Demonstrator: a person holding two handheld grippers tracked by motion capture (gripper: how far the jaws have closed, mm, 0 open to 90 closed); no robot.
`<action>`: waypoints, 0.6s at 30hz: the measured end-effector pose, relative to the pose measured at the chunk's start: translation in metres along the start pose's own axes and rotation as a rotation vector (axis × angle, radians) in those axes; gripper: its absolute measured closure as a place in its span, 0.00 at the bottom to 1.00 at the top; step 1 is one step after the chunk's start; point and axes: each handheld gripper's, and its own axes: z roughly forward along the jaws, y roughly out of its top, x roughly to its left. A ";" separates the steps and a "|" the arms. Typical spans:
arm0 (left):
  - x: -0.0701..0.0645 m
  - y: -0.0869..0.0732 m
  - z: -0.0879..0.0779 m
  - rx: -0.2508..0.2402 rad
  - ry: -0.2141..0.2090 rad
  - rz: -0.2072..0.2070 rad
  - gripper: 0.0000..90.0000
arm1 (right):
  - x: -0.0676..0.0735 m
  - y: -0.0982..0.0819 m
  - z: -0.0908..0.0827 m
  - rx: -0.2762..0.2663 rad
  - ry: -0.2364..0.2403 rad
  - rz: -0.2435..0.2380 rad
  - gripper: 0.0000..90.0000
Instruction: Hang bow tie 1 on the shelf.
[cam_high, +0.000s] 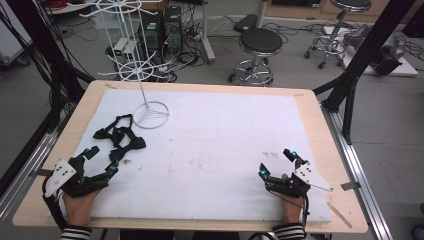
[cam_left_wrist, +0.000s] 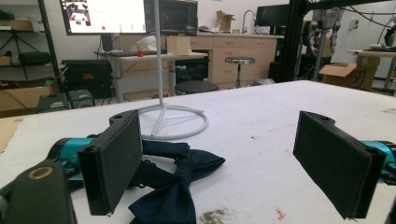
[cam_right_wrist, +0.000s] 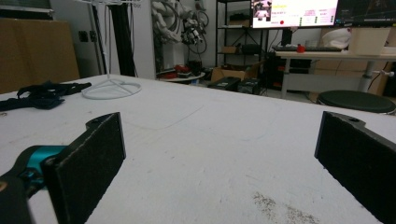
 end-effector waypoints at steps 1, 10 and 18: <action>0.000 0.000 0.000 -0.001 -0.002 0.000 0.18 | 0.000 0.000 0.000 0.000 0.001 0.001 0.01; 0.001 0.000 0.000 0.001 -0.004 -0.006 0.17 | 0.000 0.000 0.000 -0.001 -0.005 -0.009 0.01; 0.007 0.001 -0.002 -0.005 -0.031 -0.084 0.15 | 0.000 0.000 0.000 -0.001 -0.004 -0.013 0.01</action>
